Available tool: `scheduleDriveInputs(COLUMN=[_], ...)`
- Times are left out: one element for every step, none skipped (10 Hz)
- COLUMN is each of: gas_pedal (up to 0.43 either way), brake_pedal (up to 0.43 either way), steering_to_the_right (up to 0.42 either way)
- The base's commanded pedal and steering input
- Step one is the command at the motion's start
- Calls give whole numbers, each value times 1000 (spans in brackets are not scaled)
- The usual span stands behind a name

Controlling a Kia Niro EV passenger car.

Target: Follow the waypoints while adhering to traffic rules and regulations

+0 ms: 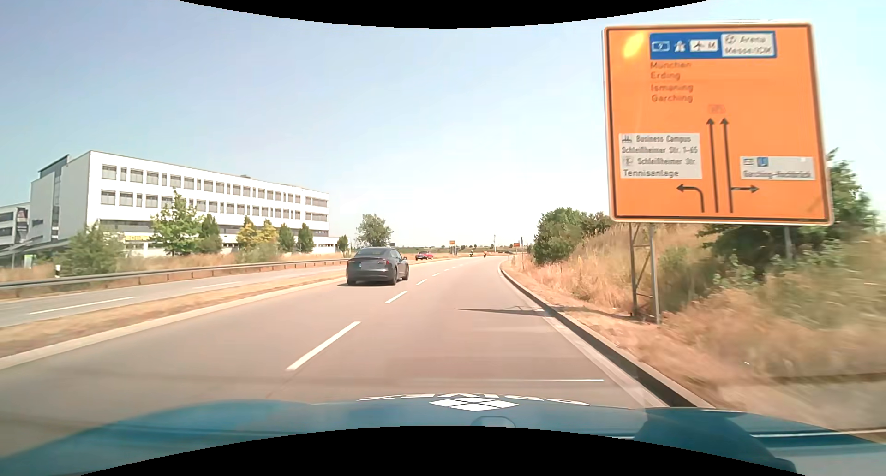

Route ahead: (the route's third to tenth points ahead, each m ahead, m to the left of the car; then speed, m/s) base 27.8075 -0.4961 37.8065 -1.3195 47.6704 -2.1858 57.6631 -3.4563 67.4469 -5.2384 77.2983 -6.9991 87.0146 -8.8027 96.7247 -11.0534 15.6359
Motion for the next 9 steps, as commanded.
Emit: scheduleDriveInputs(gas_pedal=[0,0,0,0,0,0,0,0,0], brake_pedal=[0,0,0,0,0,0,0,0,0], steering_to_the_right=[17,17,17,16,13,11,11,10,9])
